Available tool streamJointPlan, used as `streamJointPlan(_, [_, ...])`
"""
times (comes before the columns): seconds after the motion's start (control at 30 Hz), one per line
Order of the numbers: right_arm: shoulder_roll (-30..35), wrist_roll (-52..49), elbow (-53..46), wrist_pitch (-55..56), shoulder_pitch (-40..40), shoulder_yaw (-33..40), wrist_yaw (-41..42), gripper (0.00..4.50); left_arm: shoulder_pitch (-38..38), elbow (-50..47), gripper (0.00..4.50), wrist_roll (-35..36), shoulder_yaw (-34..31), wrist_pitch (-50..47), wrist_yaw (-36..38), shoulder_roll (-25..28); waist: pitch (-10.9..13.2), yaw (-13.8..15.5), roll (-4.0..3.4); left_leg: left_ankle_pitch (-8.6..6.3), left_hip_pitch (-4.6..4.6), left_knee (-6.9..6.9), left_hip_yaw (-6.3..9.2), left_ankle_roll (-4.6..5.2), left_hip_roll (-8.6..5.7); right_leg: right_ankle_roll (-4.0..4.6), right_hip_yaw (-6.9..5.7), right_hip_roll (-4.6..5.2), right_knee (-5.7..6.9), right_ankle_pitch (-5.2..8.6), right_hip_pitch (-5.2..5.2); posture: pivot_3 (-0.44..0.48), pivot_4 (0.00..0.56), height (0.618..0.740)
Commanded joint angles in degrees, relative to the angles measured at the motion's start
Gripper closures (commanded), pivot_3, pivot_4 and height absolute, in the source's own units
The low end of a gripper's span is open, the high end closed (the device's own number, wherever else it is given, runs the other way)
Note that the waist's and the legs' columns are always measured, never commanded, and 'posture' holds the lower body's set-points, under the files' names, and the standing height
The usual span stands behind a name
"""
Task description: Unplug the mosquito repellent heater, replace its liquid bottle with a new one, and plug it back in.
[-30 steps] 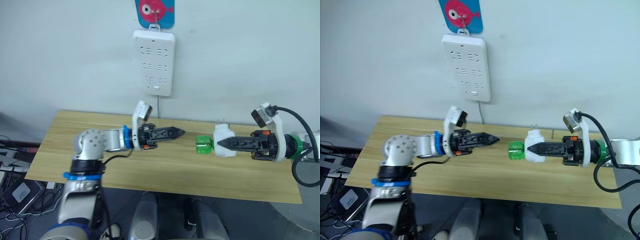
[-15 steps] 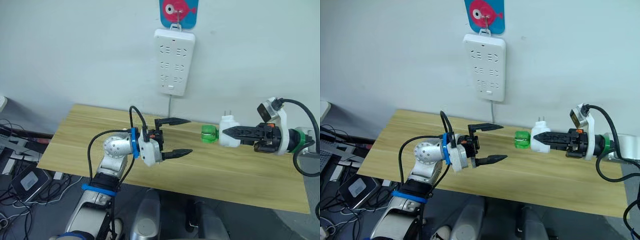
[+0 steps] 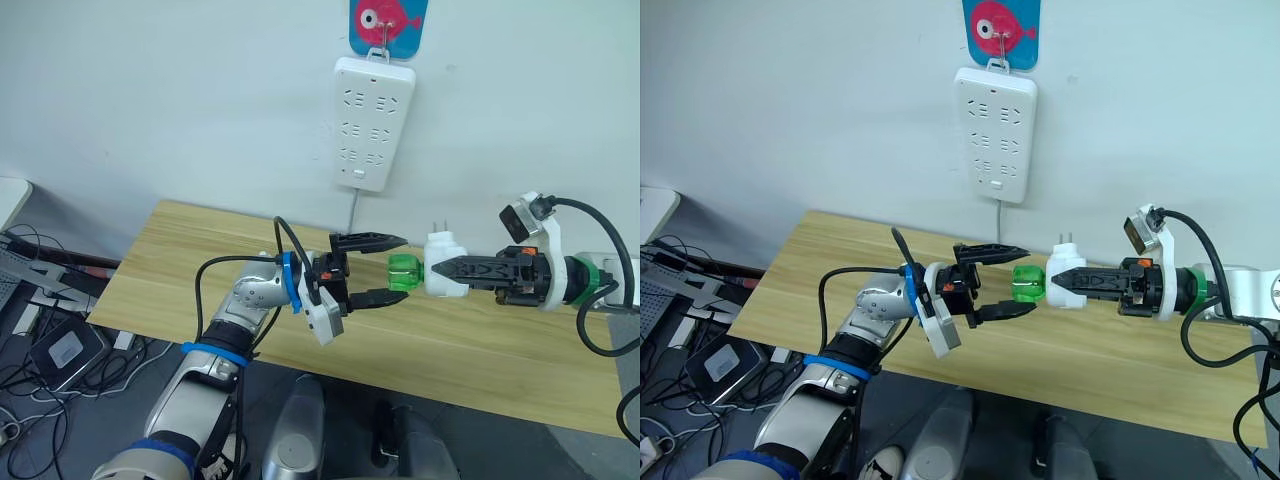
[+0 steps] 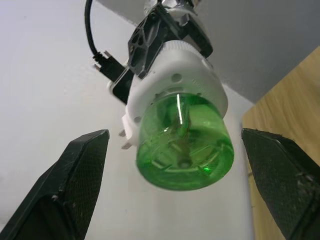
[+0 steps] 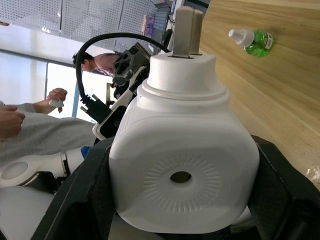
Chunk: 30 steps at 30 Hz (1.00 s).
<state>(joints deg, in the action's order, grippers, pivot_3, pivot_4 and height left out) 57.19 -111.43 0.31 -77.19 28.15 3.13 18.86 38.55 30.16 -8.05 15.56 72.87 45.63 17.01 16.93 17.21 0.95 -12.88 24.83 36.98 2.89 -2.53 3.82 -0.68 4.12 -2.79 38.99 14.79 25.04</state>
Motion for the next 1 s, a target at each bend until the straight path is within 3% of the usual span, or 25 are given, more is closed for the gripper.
streamJointPlan(0.03, [-0.23,-1.57,-1.71,0.12,0.14,0.67,0.81,1.47,0.96,0.13,0.93,0.43,2.00,1.61,-2.32,0.87,0.00,0.00,0.00,0.00,0.00,0.00,0.01,0.00,0.00,0.00,-0.01,0.00,0.01,0.00,0.00,0.319,0.275,0.740])
streamJointPlan(0.17, [-0.34,-1.57,-2.29,0.10,-0.17,0.53,1.02,1.47,1.13,-0.09,2.16,1.21,3.94,1.23,-3.76,1.97,0.00,0.00,0.00,0.00,0.00,0.00,0.01,0.00,0.00,0.00,-0.01,0.00,0.01,-0.01,0.00,0.318,0.276,0.740])
streamJointPlan(0.3, [-0.05,-1.57,-3.10,-0.16,-0.44,0.24,1.71,1.47,1.09,-1.32,2.26,4.67,6.54,-1.14,-3.70,3.00,0.00,-0.01,0.00,0.00,0.00,0.00,0.02,0.00,0.00,0.01,-0.02,0.01,0.02,-0.01,0.00,0.320,0.278,0.740])
streamJointPlan(0.4, [0.99,-1.57,-3.75,-0.77,-0.33,-0.21,2.26,1.47,-0.13,-6.41,2.26,16.35,10.61,-10.23,1.74,4.42,0.00,-0.03,0.00,0.00,0.00,0.00,0.03,0.00,0.00,0.01,-0.02,0.00,0.05,-0.01,0.00,0.323,0.280,0.740])
streamJointPlan(0.47, [2.17,-1.57,-4.52,-1.30,-0.46,-0.53,2.58,1.47,-1.89,-12.22,2.26,26.30,12.21,-23.81,8.11,5.81,0.00,-0.14,0.00,0.00,0.00,0.01,0.03,0.00,-0.01,0.01,-0.02,0.00,0.06,-0.01,0.00,0.324,0.282,0.740])
streamJointPlan(0.6, [4.13,1.30,-6.95,-2.23,-1.56,-0.32,4.15,1.47,-2.09,-30.79,2.26,60.83,10.11,-80.73,7.75,12.76,0.01,-0.71,0.01,0.01,0.00,0.01,0.12,0.00,0.02,0.00,-0.07,-0.01,0.09,0.00,-0.01,0.325,0.286,0.740])
streamJointPlan(0.67, [4.18,2.25,-6.74,-2.06,-1.35,-0.42,5.09,1.47,-0.10,-31.58,2.26,74.16,6.98,-99.49,4.47,14.54,0.01,-1.13,0.01,0.01,-0.01,0.03,0.32,0.01,0.05,-0.06,-0.24,-0.05,0.11,0.04,-0.06,0.328,0.286,0.740])
streamJointPlan(0.73, [4.02,2.55,-6.99,-1.70,-0.99,-0.80,5.40,1.47,2.89,-24.53,2.26,89.01,5.17,-121.61,0.90,15.95,0.02,-1.59,0.02,0.03,-0.01,0.03,0.44,0.04,0.04,-0.31,-0.34,-0.06,0.10,0.18,-0.07,0.322,0.288,0.740])
streamJointPlan(0.8, [3.82,2.36,-7.52,-1.21,-0.81,-1.20,5.32,1.47,3.80,-18.07,2.26,98.55,2.72,-133.69,-2.04,15.24,0.02,-2.61,0.03,0.03,0.00,0.07,0.49,0.05,0.03,-0.34,-0.36,-0.07,0.08,0.20,-0.11,0.319,0.287,0.740])
streamJointPlan(0.9, [3.83,0.95,-7.62,0.00,-1.10,-1.50,4.45,1.47,2.79,-15.19,2.26,102.45,-0.49,-139.00,-5.00,12.84,0.06,-4.21,0.08,0.03,0.00,0.06,0.46,0.05,-0.03,-0.36,-0.31,-0.02,0.03,0.21,-0.16,0.307,0.288,0.740])
streamJointPlan(0.93, [4.03,0.40,-7.51,0.39,-1.21,-1.57,4.18,1.47,2.61,-15.27,1.55,103.10,-1.56,-139.55,-6.10,12.01,0.06,-4.74,0.09,0.04,-0.01,0.05,0.43,0.05,-0.03,-0.35,-0.27,-0.02,0.03,0.21,-0.15,0.307,0.288,0.740])
streamJointPlan(1.0, [4.51,-0.42,-7.38,0.90,-1.41,-1.62,3.87,1.47,2.58,-14.82,1.05,104.02,-4.63,-141.12,-8.92,10.01,0.06,-5.03,0.09,0.04,-0.01,0.03,0.47,0.04,0.01,-0.31,-0.33,-0.01,0.06,0.19,-0.13,0.304,0.289,0.740])
